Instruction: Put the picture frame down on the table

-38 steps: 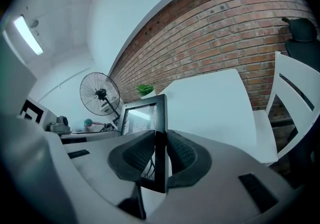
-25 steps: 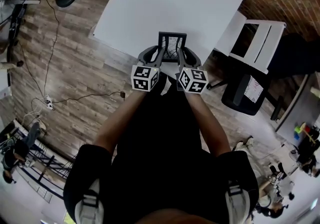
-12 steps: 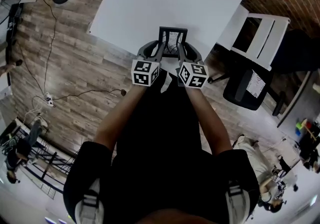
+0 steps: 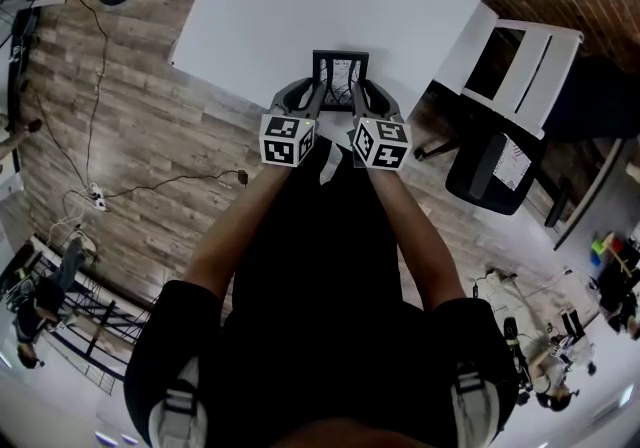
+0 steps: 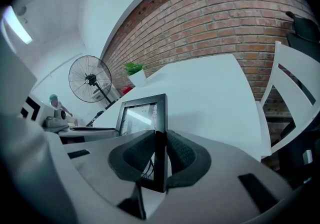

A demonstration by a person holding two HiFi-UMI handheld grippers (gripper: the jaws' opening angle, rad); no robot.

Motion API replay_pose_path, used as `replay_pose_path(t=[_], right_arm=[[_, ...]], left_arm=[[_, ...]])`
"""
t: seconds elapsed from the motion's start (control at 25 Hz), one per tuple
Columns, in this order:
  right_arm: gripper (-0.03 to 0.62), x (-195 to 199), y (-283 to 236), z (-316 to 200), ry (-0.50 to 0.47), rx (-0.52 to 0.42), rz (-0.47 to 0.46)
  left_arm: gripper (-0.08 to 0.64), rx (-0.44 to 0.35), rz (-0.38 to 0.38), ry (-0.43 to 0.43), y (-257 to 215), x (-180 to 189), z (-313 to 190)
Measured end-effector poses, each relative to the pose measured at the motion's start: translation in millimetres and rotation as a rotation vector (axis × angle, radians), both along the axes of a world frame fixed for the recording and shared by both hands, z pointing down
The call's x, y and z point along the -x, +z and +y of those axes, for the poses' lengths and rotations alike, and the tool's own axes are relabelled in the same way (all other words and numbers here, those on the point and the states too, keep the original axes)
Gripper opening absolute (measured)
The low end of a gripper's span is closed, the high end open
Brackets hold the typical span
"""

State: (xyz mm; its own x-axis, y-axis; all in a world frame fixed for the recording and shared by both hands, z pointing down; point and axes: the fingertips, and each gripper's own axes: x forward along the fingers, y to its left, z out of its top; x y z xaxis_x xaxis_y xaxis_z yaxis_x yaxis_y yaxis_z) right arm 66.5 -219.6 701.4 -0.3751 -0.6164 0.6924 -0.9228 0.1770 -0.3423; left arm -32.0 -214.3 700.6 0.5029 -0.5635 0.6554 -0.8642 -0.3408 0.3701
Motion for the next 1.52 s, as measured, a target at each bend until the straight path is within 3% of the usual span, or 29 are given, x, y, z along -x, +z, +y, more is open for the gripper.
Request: replay_pose_path(t=[1.28, 1.52], right_arm=[[0.072, 2, 36, 0, -0.035, 0.088, -0.031], [0.072, 3, 38, -1, -0.054, 0.084, 0.006]], left_arm=[[0.089, 0.060, -0.026, 0.005, 37, 0, -3], [0.092, 0.056, -0.043, 0.014, 38, 1, -4]])
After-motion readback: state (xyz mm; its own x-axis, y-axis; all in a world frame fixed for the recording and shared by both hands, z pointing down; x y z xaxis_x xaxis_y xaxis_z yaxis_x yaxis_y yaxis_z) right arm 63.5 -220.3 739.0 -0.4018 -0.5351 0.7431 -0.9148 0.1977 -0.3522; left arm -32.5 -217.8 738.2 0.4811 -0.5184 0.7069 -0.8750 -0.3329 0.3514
